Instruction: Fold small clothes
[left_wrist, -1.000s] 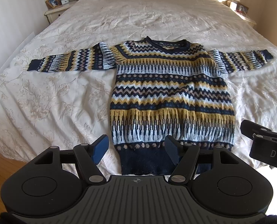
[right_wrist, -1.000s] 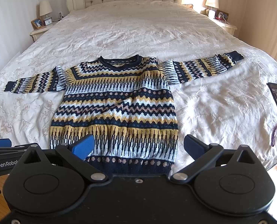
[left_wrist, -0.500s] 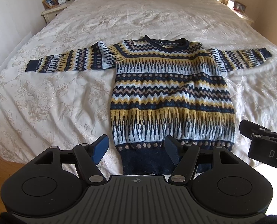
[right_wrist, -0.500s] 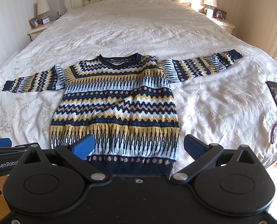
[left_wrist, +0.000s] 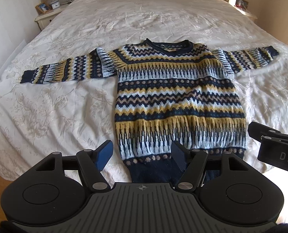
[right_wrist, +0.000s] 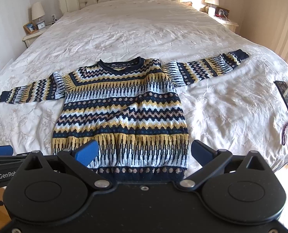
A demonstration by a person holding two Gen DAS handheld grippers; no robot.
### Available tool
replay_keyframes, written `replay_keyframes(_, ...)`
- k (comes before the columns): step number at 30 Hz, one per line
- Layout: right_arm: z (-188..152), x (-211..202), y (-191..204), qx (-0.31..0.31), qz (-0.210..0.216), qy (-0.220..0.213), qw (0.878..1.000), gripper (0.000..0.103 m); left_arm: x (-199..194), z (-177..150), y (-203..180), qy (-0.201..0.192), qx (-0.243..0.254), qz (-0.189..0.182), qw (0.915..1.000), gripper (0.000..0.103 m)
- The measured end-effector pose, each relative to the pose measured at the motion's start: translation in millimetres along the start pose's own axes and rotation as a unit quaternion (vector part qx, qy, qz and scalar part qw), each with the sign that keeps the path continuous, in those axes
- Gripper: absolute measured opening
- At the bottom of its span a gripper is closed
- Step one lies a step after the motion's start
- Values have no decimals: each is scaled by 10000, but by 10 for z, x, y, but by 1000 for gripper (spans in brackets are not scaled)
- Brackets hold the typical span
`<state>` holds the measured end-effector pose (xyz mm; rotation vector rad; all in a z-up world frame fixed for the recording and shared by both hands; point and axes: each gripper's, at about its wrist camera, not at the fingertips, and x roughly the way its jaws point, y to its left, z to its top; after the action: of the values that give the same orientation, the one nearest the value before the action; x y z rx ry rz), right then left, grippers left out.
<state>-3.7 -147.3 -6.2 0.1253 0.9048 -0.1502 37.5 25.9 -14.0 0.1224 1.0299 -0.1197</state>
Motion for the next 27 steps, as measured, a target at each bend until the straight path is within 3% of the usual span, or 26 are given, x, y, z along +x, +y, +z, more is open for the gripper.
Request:
replay_keyframes(8, 90, 56, 115, 215, -83, -43, 9997, 102, 123, 116, 119, 17, 128, -112, 9999, 65)
replay_keyframes(17, 419, 77, -12, 483, -28, -784, 9957, 102, 306, 394, 101, -24, 182, -173, 9997, 65)
replay_keyframes(21, 706, 264, -152, 329, -298, -1038, 9936, 102, 408, 589, 24, -85, 140, -170, 9997, 64)
replay_keyframes(27, 1172, 783, -714, 301, -212, -1190, 9922, 100, 599, 952, -147, -130, -163, 54, 9998, 60)
